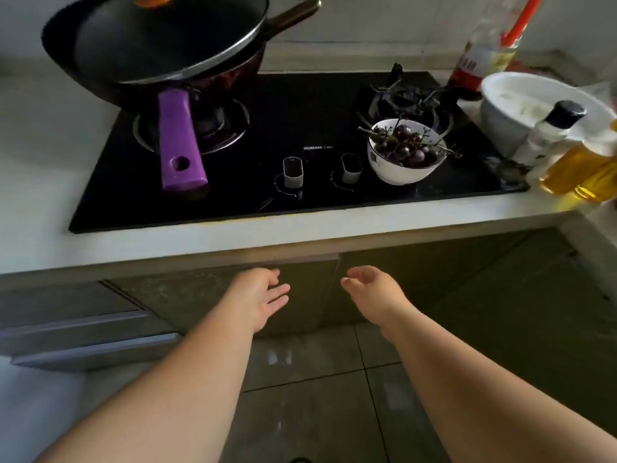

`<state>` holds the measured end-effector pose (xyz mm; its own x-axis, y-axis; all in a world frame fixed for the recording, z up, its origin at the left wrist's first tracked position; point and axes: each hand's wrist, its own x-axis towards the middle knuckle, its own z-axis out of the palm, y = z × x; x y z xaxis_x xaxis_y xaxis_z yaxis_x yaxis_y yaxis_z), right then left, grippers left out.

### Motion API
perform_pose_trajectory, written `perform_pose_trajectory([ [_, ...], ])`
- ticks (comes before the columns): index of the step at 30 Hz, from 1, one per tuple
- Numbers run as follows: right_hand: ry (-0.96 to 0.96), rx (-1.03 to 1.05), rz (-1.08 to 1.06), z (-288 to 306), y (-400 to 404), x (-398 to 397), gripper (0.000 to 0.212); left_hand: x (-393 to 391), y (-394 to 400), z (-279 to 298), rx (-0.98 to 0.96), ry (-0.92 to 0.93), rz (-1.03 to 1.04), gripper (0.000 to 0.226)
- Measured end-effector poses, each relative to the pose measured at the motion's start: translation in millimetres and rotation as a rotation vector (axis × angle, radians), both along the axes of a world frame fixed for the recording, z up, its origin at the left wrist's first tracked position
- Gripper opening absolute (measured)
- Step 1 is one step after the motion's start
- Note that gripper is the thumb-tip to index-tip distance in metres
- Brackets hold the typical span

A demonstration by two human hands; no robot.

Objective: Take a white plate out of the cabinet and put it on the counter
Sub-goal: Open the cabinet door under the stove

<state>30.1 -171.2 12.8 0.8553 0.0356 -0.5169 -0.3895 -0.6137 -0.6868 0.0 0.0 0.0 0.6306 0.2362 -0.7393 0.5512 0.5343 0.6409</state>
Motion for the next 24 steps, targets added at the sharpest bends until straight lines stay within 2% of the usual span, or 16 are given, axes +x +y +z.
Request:
perform_pose_trajectory([
  [4, 0.02, 0.025, 0.002, -9.8, -8.0, 9.4, 0.039, 20.9, -6.8, -10.2, -0.093, -0.038, 0.152, 0.051],
  [8, -0.002, 0.046, -0.025, -13.4, -13.1, 15.1, 0.038, 29.2, -10.5, -14.9, -0.195, -0.099, 0.185, 0.026],
  [12, -0.098, 0.02, -0.029, -15.1, -14.5, 16.4, 0.044, 22.7, -9.2, -17.8, -0.216, -0.124, 0.182, 0.032],
  [14, -0.158, -0.026, 0.049, -16.0, -12.0, 13.8, 0.053, 13.4, -9.8, -21.5, -0.176, -0.105, 0.148, 0.039],
  [17, -0.168, -0.15, 0.259, -15.5, -1.8, 1.4, 0.058, -5.9, -10.3, -26.4, -0.131, -0.04, 0.091, 0.031],
  [22, -0.027, -0.32, 0.517, -16.9, 24.5, -33.3, 0.034, -50.6, -3.3, -28.2, -0.067, 0.057, -0.024, 0.032],
  [24, 0.019, -0.391, 0.625, -9.9, 34.8, -50.0, 0.033, -71.9, 0.1, -28.2, -0.026, 0.094, -0.076, 0.03],
])
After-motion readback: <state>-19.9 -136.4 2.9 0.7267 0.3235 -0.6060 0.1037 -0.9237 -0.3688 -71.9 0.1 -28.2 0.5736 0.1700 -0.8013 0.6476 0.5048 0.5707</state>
